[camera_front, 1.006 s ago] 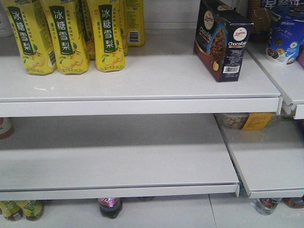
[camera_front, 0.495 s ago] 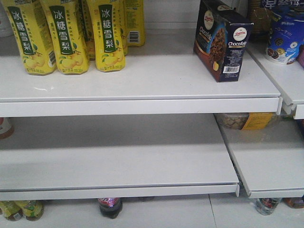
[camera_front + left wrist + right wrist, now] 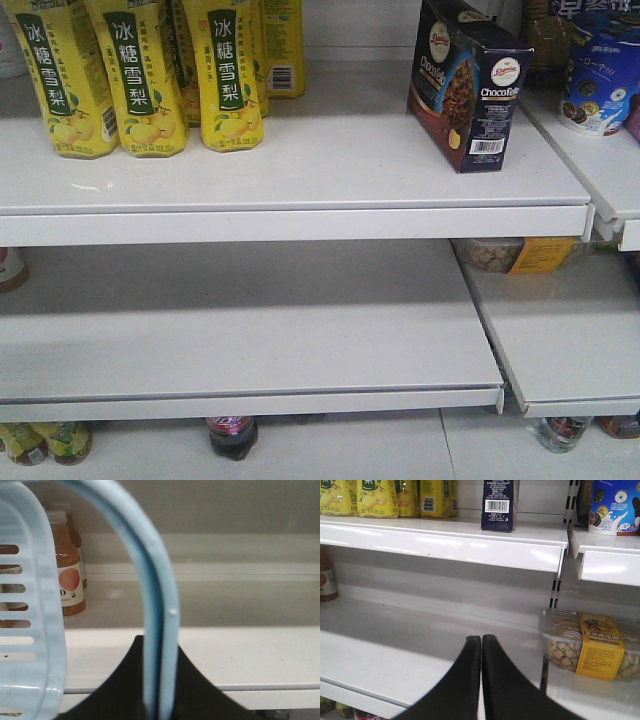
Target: Left arm holds basket, right arm returns cookies
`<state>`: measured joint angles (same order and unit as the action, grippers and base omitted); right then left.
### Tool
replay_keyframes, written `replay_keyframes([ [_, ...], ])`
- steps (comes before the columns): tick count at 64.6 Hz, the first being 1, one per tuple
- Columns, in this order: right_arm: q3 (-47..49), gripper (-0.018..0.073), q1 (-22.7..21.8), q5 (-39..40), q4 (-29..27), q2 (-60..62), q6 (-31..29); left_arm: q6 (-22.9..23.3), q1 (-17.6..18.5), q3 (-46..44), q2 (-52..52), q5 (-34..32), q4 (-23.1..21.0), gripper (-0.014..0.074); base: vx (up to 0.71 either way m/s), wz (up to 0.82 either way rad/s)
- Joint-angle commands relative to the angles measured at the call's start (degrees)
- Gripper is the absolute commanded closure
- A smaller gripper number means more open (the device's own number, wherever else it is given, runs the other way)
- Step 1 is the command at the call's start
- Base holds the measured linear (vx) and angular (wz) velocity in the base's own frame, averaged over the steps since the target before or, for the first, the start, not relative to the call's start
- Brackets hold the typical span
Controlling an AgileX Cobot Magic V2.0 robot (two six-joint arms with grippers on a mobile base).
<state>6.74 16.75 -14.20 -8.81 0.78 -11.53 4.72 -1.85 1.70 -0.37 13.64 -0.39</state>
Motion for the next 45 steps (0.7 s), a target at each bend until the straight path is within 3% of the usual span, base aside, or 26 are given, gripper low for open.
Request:
replay_keyframes([
  [1,1.4,0.0567,-0.1,4.2,0.2,0.4,-0.3,-0.4,0.0,-1.5,-1.0,-5.4,1.0,0.0603,0.00,0.00],
  [36,1.0,0.0567,-0.2,4.6,0.4,0.4,-0.3,-0.4,0.0,-1.5,-1.0,-5.4,1.0,0.0603,0.00,0.00],
  [45,-1.3,0.0567,-5.4,6.4,3.5,0.4,-0.9,-0.4,0.0,-1.5,-1.0,-5.4,1.0,0.0603,0.00,0.00],
])
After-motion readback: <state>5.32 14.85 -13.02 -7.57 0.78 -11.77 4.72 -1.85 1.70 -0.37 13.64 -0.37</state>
